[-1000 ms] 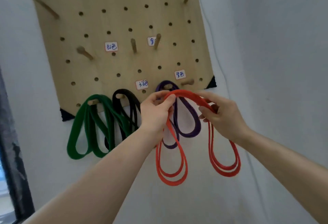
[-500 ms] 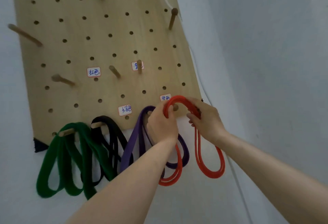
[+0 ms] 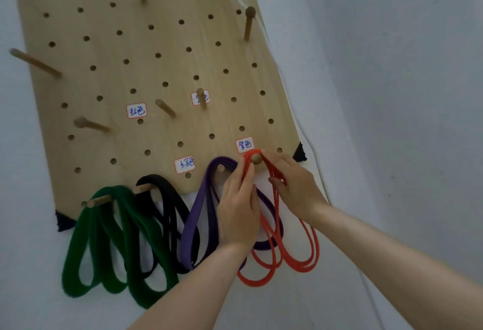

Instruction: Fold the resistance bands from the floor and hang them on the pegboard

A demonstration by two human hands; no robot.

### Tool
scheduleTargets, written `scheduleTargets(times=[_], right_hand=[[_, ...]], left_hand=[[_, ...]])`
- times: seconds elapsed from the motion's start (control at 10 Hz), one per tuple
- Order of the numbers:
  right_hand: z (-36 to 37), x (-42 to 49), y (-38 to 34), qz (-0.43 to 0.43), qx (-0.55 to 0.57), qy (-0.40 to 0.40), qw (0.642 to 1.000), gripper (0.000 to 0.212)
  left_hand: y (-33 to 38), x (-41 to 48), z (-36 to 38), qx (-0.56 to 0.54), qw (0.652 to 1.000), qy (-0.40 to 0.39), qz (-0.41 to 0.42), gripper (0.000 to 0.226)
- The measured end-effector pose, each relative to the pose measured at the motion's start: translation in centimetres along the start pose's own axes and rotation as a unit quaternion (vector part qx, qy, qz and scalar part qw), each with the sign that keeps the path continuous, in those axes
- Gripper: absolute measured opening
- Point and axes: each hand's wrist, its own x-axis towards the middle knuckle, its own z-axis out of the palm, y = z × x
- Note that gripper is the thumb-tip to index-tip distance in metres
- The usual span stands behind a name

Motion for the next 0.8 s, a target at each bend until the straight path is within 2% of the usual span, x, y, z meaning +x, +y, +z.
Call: scheduleTargets(times=[0.2,0.3,0.4,0.6,0.7,0.8], right_hand=[[0.7,0.8,1.2,-0.014,-0.036,-0.011,0.999,0.060],[0.7,2.0,2.0,-0.008,-0.053,-0.053,0.997,0.063],[0.7,2.9,3.0,0.017,-0.051,-0.082,0.995,0.067],[0.4,2.9,2.5,0.068,-0.021,-0.104,0.992,0.061],[0.1,2.1,1.9,0.095,-0.024,-0.130,0.987,0.069],[-0.5,1.1,0.9,0.127,-0.037,-0.132,0.982,0.070]], left_hand=[[-0.9,-0.4,0.8,0.016,0.999,-0.048,0.002,0.061],[-1.8,0.6,1.1,0.041,0.996,-0.071,-0.018,0.067],[-2.4,1.5,1.0,0.083,0.993,-0.083,-0.008,0.068],[-3.6,2.1,-0.8,0.063,0.982,-0.177,-0.022,0.078],[-2.6,1.9,-1.7,0.045,0.981,-0.188,-0.006,0.076],[-2.0,1.2,-2.8,0.032,0.980,-0.192,-0.026,0.068]])
